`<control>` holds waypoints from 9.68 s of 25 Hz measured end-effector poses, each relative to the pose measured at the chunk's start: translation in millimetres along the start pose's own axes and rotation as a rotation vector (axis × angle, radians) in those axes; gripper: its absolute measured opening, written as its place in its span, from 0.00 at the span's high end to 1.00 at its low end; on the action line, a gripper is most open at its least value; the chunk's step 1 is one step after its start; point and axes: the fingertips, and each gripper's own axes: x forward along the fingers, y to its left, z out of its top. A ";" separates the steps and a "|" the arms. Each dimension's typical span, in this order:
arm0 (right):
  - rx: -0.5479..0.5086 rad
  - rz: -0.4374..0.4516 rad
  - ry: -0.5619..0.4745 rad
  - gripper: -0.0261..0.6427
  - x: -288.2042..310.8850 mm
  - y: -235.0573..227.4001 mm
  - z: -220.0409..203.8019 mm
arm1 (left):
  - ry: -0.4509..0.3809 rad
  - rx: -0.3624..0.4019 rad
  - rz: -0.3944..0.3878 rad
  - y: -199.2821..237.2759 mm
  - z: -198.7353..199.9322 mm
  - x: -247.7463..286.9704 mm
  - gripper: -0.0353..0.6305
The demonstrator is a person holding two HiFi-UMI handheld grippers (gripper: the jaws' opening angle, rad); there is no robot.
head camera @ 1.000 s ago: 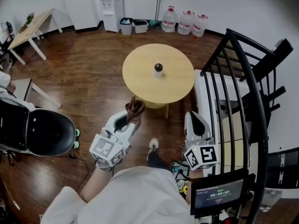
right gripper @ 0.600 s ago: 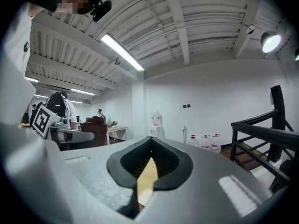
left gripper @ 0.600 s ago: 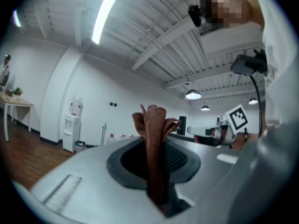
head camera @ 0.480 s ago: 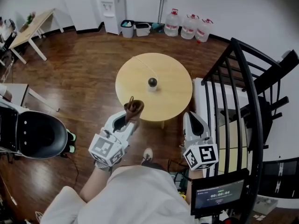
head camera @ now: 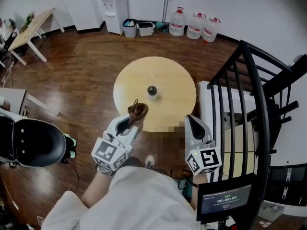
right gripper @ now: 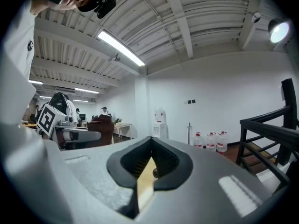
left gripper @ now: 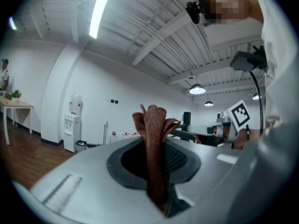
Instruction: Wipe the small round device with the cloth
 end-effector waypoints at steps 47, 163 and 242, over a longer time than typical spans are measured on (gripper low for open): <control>-0.260 0.397 0.535 0.57 197.0 -17.9 -287.7 | 0.465 0.601 -0.101 111.9 -160.0 164.4 0.84; -0.304 0.454 0.635 0.48 246.8 19.4 -317.8 | 0.554 -0.649 -0.648 161.9 -188.8 170.6 0.84; -0.329 0.762 0.675 0.43 210.3 11.3 -285.7 | 1.088 -0.300 -0.491 159.8 -279.9 198.5 0.85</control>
